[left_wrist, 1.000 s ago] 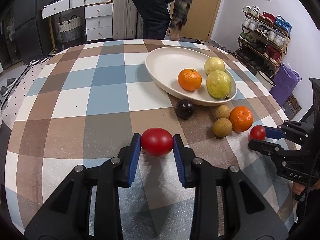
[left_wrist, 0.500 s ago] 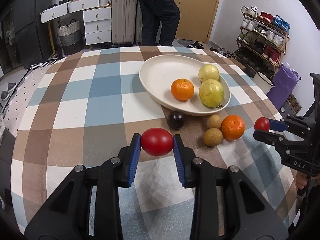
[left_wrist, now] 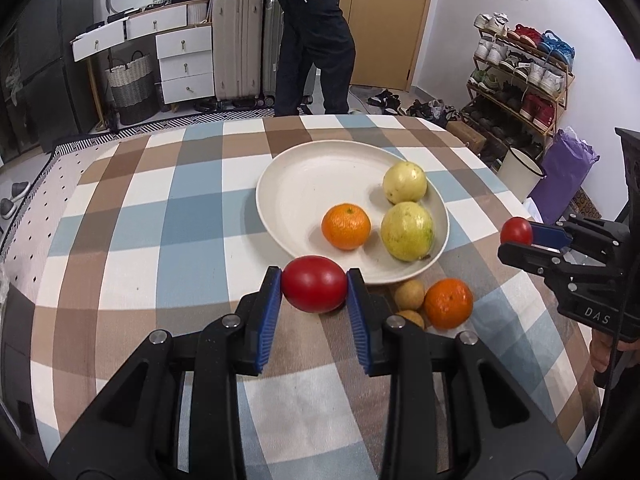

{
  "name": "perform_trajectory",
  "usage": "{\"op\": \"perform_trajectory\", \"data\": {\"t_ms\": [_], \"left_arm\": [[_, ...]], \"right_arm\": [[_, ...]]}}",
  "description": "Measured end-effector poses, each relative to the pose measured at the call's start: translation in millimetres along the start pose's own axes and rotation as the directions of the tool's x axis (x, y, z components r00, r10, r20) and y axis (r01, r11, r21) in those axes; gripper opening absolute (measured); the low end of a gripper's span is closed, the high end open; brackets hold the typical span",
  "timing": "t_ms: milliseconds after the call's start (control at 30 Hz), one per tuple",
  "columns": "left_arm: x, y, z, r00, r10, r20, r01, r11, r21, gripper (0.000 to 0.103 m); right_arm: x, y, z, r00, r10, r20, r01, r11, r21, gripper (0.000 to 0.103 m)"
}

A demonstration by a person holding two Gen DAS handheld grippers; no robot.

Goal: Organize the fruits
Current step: 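Carry the tomato and plum over the white plate and open both tools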

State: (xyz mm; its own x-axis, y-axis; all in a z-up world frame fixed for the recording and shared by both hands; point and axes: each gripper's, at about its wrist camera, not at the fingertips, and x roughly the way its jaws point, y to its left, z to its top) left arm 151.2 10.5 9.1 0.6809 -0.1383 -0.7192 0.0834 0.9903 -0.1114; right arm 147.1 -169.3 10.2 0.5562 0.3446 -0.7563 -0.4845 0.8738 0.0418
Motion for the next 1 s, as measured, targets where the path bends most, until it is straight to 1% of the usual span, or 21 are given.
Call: {"op": "perform_trajectory", "data": {"t_ms": [400, 567, 700, 1000], "left_arm": [[26, -1, 35, 1.000, -0.004, 0.000, 0.004, 1.000, 0.005, 0.030], [38, -1, 44, 1.000, -0.004, 0.001, 0.004, 1.000, 0.012, 0.030], [51, 1, 49, 1.000, 0.001, -0.011, -0.001, 1.000, 0.015, 0.030], [78, 12, 57, 0.999, 0.011, -0.032, -0.011, 1.000, 0.000, 0.030]], "right_arm": [[23, -12, 27, 1.000, 0.012, 0.005, -0.012, 1.000, 0.004, 0.032], [37, -15, 35, 1.000, 0.017, 0.000, -0.017, 1.000, 0.007, 0.032], [48, -15, 38, 0.999, 0.034, 0.014, -0.034, 0.999, -0.007, 0.032], [77, -23, 40, 0.999, 0.006, -0.044, -0.008, 0.999, -0.032, 0.032]]}}
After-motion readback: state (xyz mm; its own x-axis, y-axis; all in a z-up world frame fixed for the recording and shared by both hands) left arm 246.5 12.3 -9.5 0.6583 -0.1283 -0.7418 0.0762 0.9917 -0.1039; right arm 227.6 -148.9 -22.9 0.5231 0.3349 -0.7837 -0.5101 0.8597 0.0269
